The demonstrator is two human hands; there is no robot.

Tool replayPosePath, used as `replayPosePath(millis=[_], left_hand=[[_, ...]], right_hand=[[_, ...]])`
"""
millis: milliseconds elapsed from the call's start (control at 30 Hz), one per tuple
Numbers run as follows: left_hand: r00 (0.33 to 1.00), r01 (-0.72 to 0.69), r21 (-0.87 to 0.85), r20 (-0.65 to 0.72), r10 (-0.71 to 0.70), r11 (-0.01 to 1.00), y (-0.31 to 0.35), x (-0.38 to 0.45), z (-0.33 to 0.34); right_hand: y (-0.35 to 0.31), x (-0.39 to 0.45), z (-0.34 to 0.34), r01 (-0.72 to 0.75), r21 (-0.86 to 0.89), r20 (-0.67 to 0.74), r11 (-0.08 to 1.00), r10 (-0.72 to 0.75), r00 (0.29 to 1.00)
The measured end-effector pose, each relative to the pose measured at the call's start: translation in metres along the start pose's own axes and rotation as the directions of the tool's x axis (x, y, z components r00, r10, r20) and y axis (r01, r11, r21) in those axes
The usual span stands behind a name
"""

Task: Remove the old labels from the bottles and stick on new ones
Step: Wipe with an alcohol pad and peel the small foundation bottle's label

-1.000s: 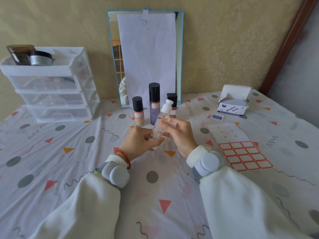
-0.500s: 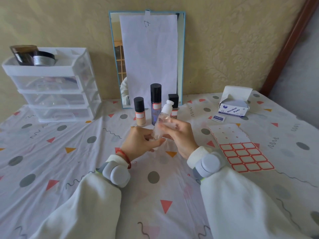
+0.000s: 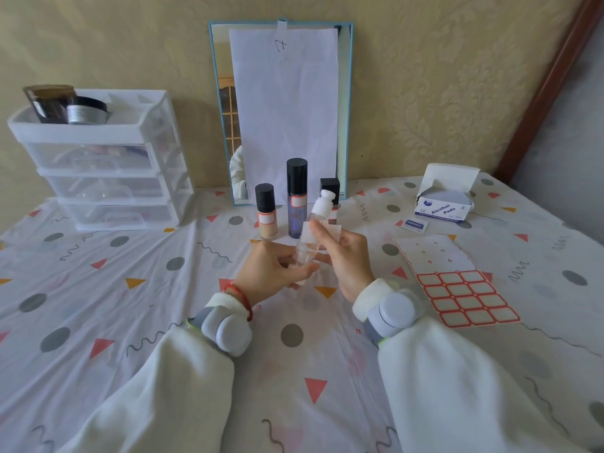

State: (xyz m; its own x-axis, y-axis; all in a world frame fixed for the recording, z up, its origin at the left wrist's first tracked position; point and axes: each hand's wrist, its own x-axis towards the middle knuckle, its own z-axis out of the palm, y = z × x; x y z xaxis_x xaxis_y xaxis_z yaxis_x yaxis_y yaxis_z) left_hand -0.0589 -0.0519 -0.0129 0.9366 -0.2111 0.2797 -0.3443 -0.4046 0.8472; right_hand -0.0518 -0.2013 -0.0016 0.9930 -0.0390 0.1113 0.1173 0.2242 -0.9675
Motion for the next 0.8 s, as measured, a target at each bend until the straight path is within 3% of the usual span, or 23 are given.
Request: replayPosePath(millis=[200, 367, 467, 533, 667, 800], left_hand=[[0.999, -0.025, 0.007, -0.029, 0.025, 1.000, 0.002, 0.000, -0.004], [0.982, -0.170, 0.253, -0.039, 0.185, 0.953, 0.005, 0.000, 0.000], [0.937, -0.306, 0.459, -0.010, 0.349, 0.834, 0.008, -0.001, 0.005], [0.923, -0.342, 0.518, 0.028, 0.384, 0.784, 0.010, -0.003, 0.007], [0.935, -0.320, 0.434, 0.003, 0.354, 0.842, 0.006, 0.000, 0.003], [0.979, -0.185, 0.204, -0.042, 0.198, 0.961, 0.000, 0.001, -0.005]], right_hand=[[-0.001, 0.001, -0.003, 0.009, -0.064, 0.052, 0.998, -0.006, 0.999], [0.000, -0.002, 0.003, -0.004, -0.023, -0.016, 1.000, 0.004, 1.000], [0.005, -0.001, 0.005, -0.031, -0.043, -0.154, 0.999, 0.025, 0.988], [0.005, 0.001, 0.004, -0.049, -0.076, -0.200, 0.996, 0.033, 0.979], [0.002, 0.000, 0.002, -0.020, -0.069, -0.120, 0.997, 0.011, 0.993], [-0.002, -0.002, 0.002, -0.008, 0.000, 0.006, 1.000, 0.008, 1.000]])
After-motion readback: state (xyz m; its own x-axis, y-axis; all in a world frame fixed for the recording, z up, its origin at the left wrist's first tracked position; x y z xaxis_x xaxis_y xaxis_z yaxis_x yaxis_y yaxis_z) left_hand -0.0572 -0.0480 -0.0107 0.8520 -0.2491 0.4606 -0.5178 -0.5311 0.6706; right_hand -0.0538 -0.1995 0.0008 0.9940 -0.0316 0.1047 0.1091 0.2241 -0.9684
